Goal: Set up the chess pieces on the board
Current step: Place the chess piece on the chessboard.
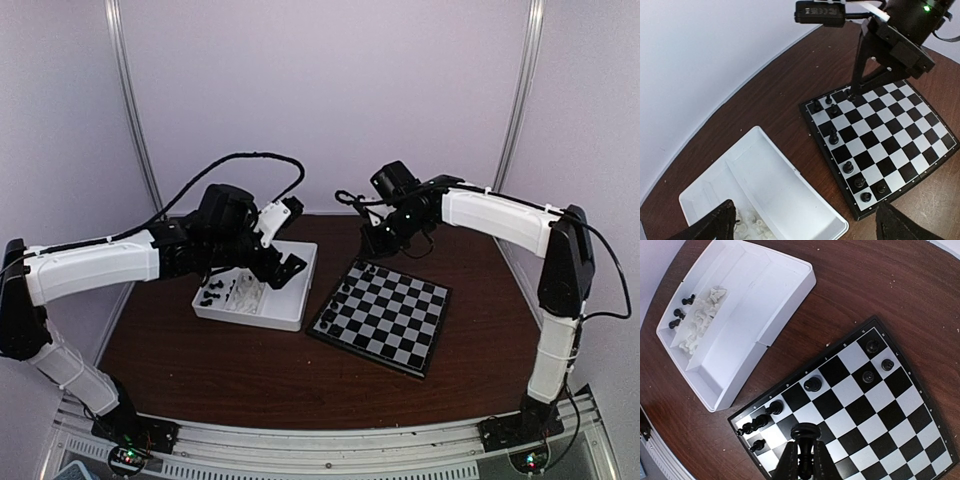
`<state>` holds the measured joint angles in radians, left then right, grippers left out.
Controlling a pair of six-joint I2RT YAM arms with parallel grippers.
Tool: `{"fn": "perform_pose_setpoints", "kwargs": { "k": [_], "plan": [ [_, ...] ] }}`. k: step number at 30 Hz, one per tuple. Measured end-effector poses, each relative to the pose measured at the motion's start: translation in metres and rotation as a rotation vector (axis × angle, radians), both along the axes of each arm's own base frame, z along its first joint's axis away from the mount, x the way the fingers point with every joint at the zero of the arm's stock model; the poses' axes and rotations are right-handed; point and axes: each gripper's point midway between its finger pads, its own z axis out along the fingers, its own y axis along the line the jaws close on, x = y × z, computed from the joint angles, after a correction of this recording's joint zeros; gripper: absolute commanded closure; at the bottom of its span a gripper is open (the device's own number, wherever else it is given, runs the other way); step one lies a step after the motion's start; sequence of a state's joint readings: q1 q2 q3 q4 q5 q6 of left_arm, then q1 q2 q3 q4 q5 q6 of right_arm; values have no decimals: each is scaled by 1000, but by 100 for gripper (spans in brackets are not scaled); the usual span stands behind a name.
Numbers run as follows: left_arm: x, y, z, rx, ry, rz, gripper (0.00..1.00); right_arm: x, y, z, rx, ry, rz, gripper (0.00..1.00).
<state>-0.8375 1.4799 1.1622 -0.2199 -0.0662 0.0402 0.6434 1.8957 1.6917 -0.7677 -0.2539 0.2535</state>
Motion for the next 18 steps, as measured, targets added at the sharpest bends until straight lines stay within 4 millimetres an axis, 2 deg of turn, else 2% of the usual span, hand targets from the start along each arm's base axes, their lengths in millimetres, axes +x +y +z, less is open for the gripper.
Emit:
{"fn": "perform_pose_setpoints", "kwargs": {
  "k": [8,18],
  "plan": [
    [18,38,-13,-8,109,210,2,25,7,-16,-78,-5,2,96],
    [34,73,-8,-68,168,372,2,41,18,-44,-116,31,8,96]
  ]
}}
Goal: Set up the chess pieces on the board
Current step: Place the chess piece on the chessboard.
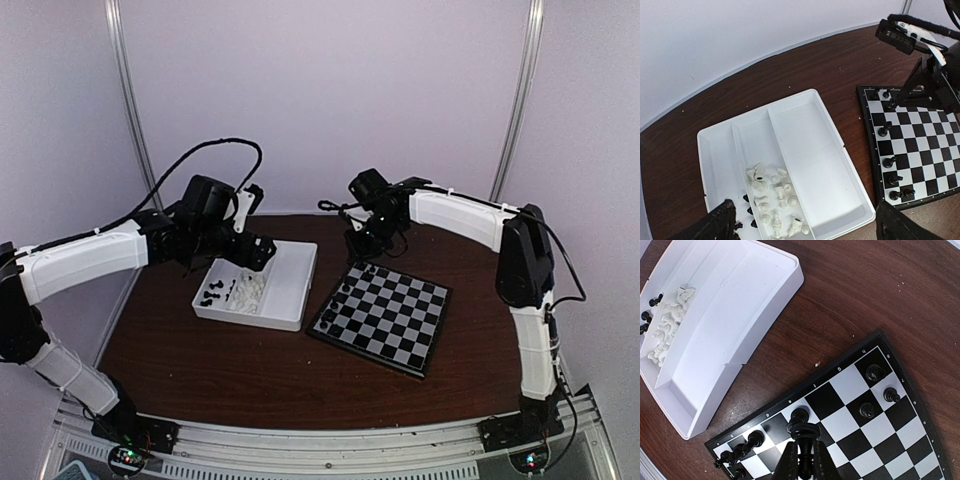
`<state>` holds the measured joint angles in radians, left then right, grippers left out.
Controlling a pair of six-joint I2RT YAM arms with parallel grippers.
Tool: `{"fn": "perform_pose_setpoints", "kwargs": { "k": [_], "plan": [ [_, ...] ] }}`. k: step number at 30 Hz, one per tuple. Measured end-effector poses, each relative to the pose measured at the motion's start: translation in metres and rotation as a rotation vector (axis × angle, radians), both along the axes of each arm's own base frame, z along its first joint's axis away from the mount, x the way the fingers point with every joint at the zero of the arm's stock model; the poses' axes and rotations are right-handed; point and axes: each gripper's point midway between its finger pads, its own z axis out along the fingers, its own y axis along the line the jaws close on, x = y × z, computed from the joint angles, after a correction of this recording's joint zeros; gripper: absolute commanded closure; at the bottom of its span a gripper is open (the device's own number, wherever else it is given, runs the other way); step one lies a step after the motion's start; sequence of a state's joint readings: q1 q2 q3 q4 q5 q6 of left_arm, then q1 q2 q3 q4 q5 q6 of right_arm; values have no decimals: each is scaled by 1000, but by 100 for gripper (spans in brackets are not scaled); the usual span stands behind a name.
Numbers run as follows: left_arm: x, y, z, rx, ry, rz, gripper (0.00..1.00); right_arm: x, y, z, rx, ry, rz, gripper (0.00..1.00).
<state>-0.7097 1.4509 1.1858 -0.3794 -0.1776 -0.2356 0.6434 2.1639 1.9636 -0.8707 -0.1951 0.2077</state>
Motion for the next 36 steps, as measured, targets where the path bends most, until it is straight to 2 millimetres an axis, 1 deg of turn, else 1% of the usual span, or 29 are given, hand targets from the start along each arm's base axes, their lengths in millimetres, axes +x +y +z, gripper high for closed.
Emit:
{"fn": "perform_pose_setpoints", "kwargs": {
  "k": [5,11,16,19,27,36],
  "plan": [
    [3,10,-5,-2,27,37,2,5,1,-6,-15,1,-3,96],
    [1,12,-9,9,44,43,2,7,0,-7,-25,-3,-8,96],
    [0,13,-9,11,47,46,2,12,-1,-6,-36,-16,-6,96],
    [0,13,-9,12,48,48,2,12,-3,-13,-51,-7,-5,96],
    [0,14,-10,5,52,59,2,10,-7,-39,-97,38,-3,96],
    [1,16,-10,8,52,69,2,10,-7,-52,-117,64,0,95]
  ]
}}
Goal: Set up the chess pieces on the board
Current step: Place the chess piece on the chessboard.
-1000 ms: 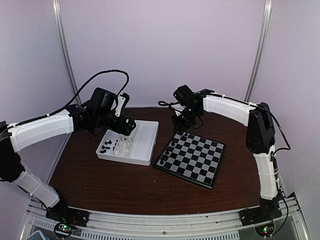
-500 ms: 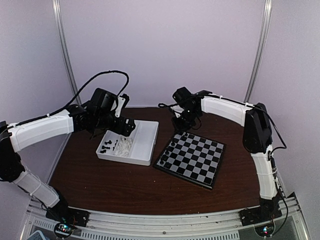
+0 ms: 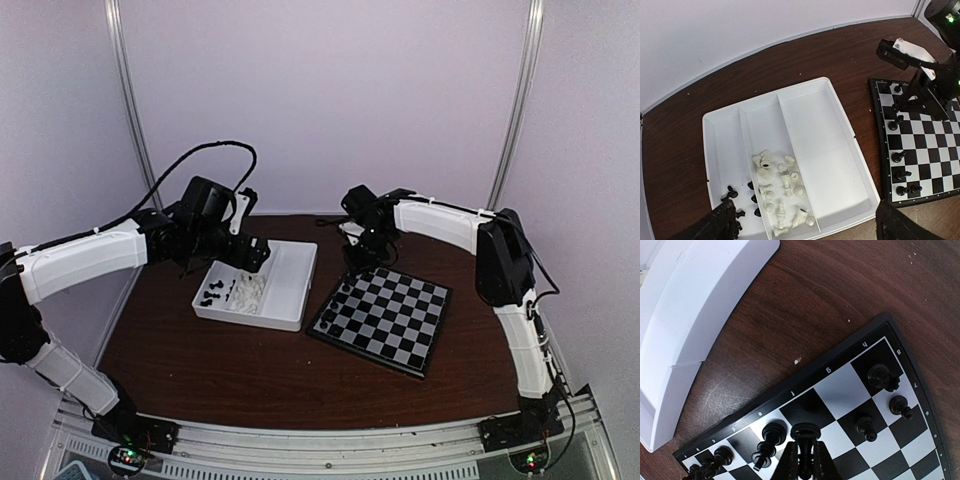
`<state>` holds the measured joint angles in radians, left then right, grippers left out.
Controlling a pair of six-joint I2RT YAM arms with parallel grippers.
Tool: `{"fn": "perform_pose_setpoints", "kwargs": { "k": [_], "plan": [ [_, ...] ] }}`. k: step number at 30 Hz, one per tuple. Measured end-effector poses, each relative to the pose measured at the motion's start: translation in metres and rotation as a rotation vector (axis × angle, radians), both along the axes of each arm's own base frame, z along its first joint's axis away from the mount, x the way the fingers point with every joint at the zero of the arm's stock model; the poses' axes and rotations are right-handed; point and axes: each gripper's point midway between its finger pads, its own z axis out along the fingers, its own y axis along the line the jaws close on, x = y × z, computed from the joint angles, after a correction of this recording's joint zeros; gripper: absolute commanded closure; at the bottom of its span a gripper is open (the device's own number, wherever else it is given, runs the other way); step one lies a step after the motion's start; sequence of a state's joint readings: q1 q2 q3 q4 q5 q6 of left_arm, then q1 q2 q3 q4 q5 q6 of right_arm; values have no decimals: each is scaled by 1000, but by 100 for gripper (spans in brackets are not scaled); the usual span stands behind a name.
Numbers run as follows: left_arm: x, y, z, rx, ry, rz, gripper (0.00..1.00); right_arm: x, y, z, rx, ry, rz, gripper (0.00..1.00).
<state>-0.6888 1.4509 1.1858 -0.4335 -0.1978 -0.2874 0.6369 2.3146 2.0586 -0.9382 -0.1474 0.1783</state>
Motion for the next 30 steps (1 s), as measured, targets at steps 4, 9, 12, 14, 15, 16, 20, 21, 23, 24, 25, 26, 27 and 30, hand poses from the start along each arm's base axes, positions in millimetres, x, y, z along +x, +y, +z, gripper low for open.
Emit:
{"fn": "perform_pose_setpoints", "kwargs": {
  "k": [4,9,12,14,15,16,20,21,23,24,25,26,27,30],
  "plan": [
    [0,1,-1,3,2,2,2,0,0,-6,-8,11,0,95],
    [-1,3,-3,9,10,4,2,1,0,-13,-17,22,1,95],
    [-1,3,-3,11,13,5,2,1,0,-16,-20,27,1,92],
    [-1,4,-4,14,16,6,2,1,1,-16,-20,25,1,88],
    [-1,4,-4,15,18,7,2,1,1,-16,-20,25,2,87],
    [-2,5,-5,18,21,7,2,1,1,-16,-21,25,4,86],
    [-2,6,-7,26,30,8,2,2,1,-15,-26,17,13,81],
    [-2,6,-7,26,30,8,2,3,1,-15,-27,16,13,81],
    [-1,5,-7,27,31,8,2,3,1,-13,-27,12,13,79],
    [-1,5,-7,28,32,8,2,4,1,-12,-26,8,13,79],
    [0,5,-7,27,31,8,2,5,1,-11,-25,4,13,79],
    [0,4,-6,27,31,8,2,6,1,-9,-25,1,12,79],
    [0,4,-6,27,31,8,2,7,2,-8,-24,-2,12,79],
    [0,5,-7,29,33,8,2,8,2,-6,-22,-8,11,81]
  ]
}}
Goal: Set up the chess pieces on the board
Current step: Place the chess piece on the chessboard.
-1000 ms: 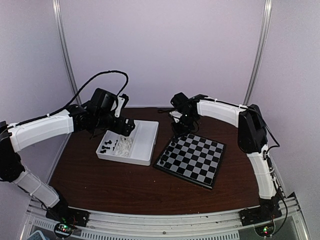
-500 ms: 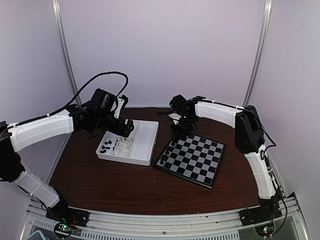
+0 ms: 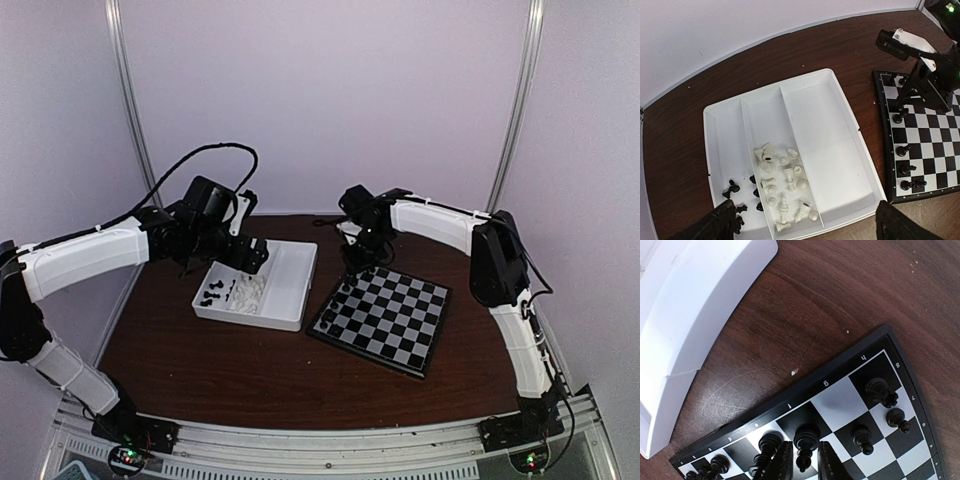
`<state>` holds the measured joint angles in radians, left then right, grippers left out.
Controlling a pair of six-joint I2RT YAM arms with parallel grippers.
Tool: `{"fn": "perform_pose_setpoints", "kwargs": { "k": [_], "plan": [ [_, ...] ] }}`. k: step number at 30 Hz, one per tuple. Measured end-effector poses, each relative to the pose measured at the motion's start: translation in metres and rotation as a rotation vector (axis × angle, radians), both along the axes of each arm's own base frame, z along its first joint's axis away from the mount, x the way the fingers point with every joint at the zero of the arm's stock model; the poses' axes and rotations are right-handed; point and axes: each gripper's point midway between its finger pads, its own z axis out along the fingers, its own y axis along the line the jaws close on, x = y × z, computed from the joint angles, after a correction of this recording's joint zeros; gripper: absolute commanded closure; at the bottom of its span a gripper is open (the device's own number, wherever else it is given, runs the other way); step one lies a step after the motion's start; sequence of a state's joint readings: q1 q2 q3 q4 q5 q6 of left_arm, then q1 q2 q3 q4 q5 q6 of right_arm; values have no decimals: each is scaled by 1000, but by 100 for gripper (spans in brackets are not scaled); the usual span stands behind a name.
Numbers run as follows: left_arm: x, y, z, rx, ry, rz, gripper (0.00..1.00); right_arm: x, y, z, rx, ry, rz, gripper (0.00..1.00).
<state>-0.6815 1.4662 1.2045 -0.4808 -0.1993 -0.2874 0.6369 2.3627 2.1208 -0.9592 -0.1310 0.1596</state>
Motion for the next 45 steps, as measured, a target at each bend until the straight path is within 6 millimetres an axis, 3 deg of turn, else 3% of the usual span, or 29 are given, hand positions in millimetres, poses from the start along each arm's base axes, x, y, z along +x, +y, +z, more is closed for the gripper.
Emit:
{"fn": "perform_pose_setpoints", "kwargs": {
  "k": [11,26,45],
  "plan": [
    [0,0,1,0,-1,0,2,-2,-2,-1,-8,7,1,80],
    [2,-1,4,-3,-4,-1,2,-4,-5,-7,-27,14,10,92],
    [2,-2,1,3,2,-1,2,-2,-1,-5,-10,5,13,92]
  ]
}}
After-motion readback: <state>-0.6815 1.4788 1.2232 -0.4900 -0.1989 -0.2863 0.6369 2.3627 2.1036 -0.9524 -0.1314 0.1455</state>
